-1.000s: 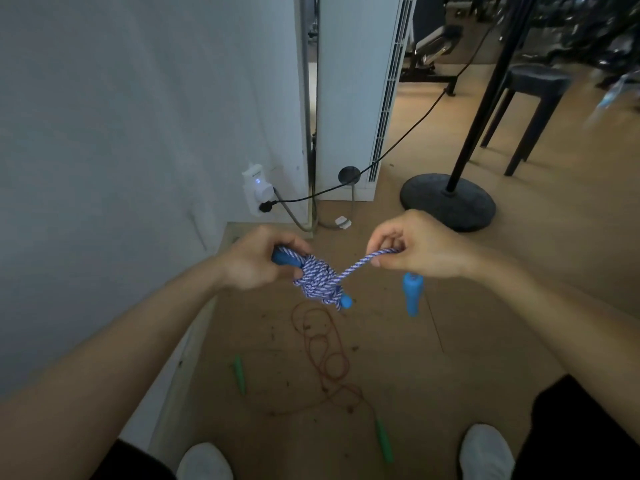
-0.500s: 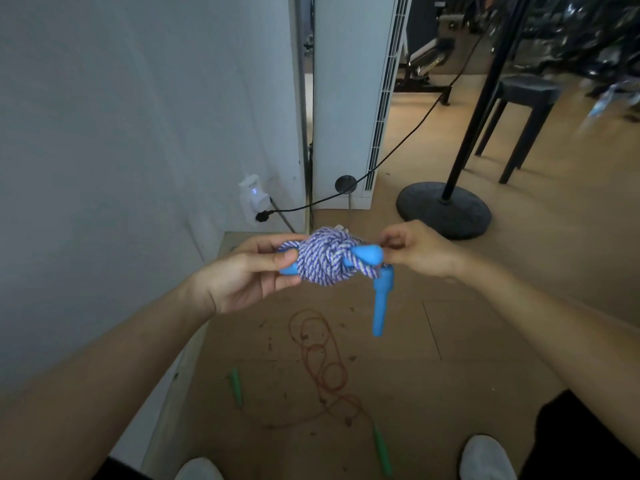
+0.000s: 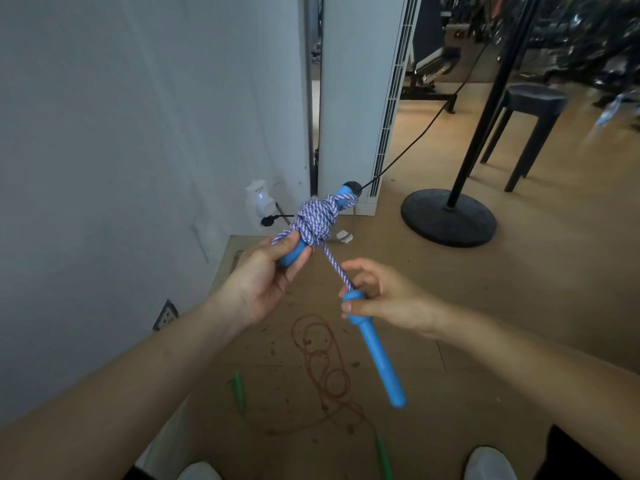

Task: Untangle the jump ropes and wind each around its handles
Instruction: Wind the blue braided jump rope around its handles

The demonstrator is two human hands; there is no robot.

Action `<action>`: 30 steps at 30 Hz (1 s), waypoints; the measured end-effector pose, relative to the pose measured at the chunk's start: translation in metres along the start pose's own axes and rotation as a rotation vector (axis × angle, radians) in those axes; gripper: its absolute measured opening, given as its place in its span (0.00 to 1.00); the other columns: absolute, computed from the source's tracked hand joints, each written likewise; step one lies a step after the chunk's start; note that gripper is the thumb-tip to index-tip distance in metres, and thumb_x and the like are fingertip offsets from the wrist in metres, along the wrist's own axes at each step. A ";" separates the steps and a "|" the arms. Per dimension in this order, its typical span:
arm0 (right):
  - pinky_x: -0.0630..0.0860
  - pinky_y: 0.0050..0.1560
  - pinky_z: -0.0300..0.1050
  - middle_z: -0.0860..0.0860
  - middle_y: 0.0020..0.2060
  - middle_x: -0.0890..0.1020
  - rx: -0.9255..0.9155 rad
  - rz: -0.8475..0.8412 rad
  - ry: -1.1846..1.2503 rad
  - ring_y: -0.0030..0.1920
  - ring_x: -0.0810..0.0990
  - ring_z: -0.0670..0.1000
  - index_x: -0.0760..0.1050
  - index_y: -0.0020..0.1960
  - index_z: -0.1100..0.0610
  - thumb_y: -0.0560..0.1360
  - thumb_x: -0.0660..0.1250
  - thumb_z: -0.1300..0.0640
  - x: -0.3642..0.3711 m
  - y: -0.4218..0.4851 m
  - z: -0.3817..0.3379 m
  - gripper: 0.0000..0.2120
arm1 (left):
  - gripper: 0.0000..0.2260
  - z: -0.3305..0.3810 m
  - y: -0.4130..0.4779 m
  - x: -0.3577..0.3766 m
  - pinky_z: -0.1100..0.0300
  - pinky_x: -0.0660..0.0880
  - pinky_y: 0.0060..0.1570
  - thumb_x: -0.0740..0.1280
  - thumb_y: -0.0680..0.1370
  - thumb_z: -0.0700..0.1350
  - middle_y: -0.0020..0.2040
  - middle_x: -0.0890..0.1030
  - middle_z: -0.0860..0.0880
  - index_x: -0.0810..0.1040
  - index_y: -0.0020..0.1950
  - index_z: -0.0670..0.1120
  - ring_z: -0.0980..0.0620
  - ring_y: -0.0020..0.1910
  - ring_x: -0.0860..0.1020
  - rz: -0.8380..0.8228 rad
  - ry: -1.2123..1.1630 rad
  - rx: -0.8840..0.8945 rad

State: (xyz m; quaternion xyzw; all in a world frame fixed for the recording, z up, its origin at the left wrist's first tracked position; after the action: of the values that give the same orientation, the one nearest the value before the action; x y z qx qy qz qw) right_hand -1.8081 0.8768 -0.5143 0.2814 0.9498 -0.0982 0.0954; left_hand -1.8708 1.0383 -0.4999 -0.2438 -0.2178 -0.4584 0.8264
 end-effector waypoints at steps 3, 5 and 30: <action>0.82 0.52 0.51 0.65 0.52 0.81 -0.040 0.005 0.139 0.46 0.85 0.61 0.69 0.72 0.51 0.75 0.69 0.70 0.007 -0.010 -0.018 0.29 | 0.05 0.003 0.002 -0.006 0.59 0.82 0.52 0.70 0.77 0.33 0.46 0.87 0.47 0.83 0.50 0.40 0.52 0.47 0.85 0.023 0.254 0.100; 0.81 0.51 0.47 0.67 0.53 0.80 -0.079 -0.012 0.149 0.46 0.86 0.61 0.75 0.66 0.56 0.78 0.66 0.68 0.009 -0.014 -0.030 0.19 | 0.10 0.006 0.002 -0.012 0.55 0.81 0.55 0.72 0.75 0.33 0.48 0.86 0.46 0.82 0.55 0.41 0.49 0.50 0.85 0.054 0.433 0.168; 0.80 0.58 0.53 0.50 0.49 0.84 0.284 0.275 0.541 0.47 0.82 0.51 0.80 0.57 0.52 0.68 0.74 0.41 0.009 -0.016 0.027 0.22 | 0.11 -0.031 -0.013 0.018 0.62 0.69 0.35 0.71 0.78 0.45 0.32 0.76 0.54 0.72 0.38 0.48 0.55 0.33 0.71 -0.242 0.933 0.237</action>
State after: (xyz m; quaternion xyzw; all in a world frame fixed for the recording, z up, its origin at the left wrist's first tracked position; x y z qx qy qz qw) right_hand -1.8208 0.8612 -0.5404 0.4330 0.8708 -0.1373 -0.1880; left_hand -1.8685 1.0020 -0.5111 0.1101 0.0982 -0.5833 0.7987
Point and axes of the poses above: each hand's wrist, its own y-axis towards the middle knuckle, its own x-axis out of the palm, z = x × y, the point moved 9 cm from there along y, towards the middle knuckle
